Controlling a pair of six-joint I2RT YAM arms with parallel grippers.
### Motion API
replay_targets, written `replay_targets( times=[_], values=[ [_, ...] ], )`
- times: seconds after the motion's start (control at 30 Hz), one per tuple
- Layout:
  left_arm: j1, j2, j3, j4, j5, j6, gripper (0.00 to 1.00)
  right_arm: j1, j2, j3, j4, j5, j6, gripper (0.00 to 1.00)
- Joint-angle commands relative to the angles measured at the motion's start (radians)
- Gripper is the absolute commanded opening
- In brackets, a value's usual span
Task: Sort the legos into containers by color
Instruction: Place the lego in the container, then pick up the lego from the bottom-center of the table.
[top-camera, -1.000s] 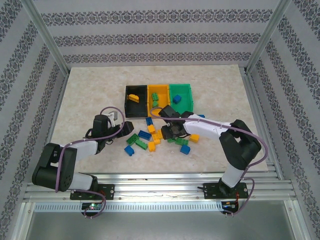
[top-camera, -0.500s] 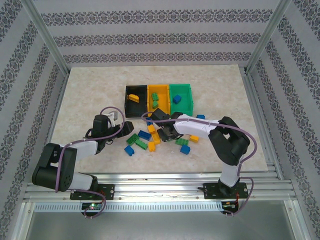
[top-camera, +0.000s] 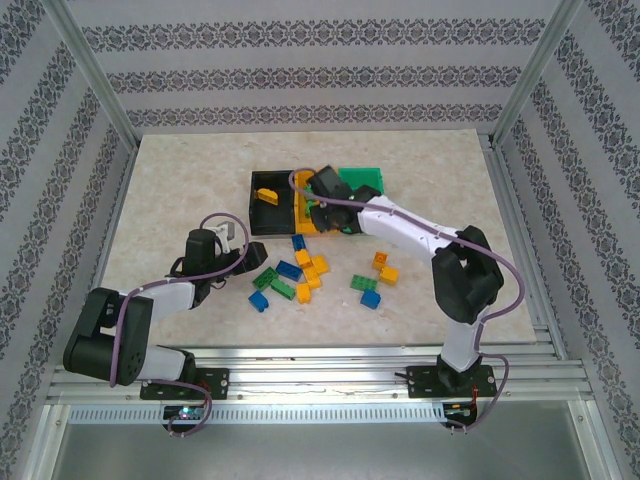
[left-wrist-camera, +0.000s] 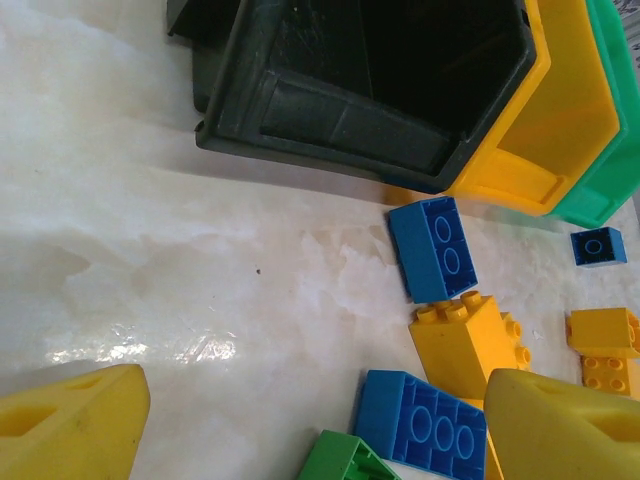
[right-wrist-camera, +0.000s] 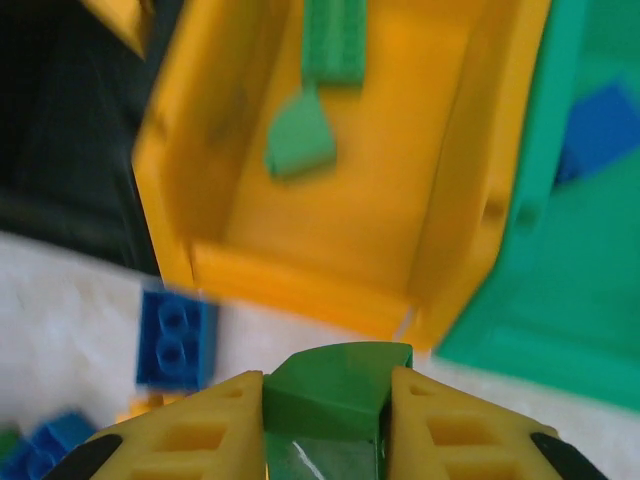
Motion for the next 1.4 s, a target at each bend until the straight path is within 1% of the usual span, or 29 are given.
replay_targets(
  times=[0.0, 0.1, 0.17, 0.3, 0.47, 0.53, 0.7, 0.83, 0.93, 1.07, 1.17, 1.3, 1.37],
  values=[
    [0.013, -0.021, 0.008, 0.018, -0.002, 0.013, 0.87, -0.024, 0.073, 0.091, 0.044, -0.009, -0.039, 0.33],
    [0.013, -0.027, 0.009, 0.012, -0.009, 0.017, 0.87, -0.041, 0.131, 0.175, 0.016, -0.017, -0.047, 0.48],
    [0.012, -0.029, 0.008, 0.007, -0.013, 0.021, 0.87, -0.040, 0.137, 0.185, 0.012, -0.023, -0.047, 0.51],
    [0.012, -0.025, 0.010, 0.011, -0.006, 0.016, 0.87, -0.028, 0.081, 0.087, 0.040, -0.041, -0.030, 0.51],
    [0.012, -0.028, 0.007, 0.015, -0.003, 0.012, 0.87, 0.002, -0.052, -0.123, 0.038, -0.026, -0.006, 0.51],
    [0.012, -0.023, 0.007, 0.020, -0.009, 0.013, 0.87, 0.014, -0.118, -0.216, 0.019, -0.019, 0.011, 0.51],
    [0.013, 0.000, 0.014, 0.024, 0.006, 0.011, 0.87, 0.023, -0.243, -0.415, -0.028, -0.053, 0.069, 0.51],
    [0.012, 0.008, 0.010, 0.035, 0.000, 0.009, 0.87, 0.032, -0.302, -0.516, -0.065, -0.059, 0.095, 0.52],
    [0.012, 0.025, 0.014, 0.044, 0.008, 0.004, 0.87, 0.031, -0.303, -0.544, -0.096, -0.053, 0.083, 0.56],
    [0.012, 0.031, 0.016, 0.048, 0.021, -0.001, 0.87, 0.032, -0.248, -0.533, -0.129, -0.047, 0.035, 0.60],
    [0.012, 0.014, 0.016, 0.031, 0.003, 0.012, 0.87, 0.040, -0.199, -0.507, -0.148, -0.022, 0.004, 0.61],
    [0.012, 0.000, 0.013, 0.020, -0.003, 0.016, 0.87, 0.054, -0.160, -0.484, -0.157, -0.050, -0.025, 0.63],
    [0.013, -0.006, 0.014, 0.019, 0.001, 0.015, 0.87, 0.065, -0.151, -0.488, -0.152, -0.040, -0.025, 0.64]
  ],
)
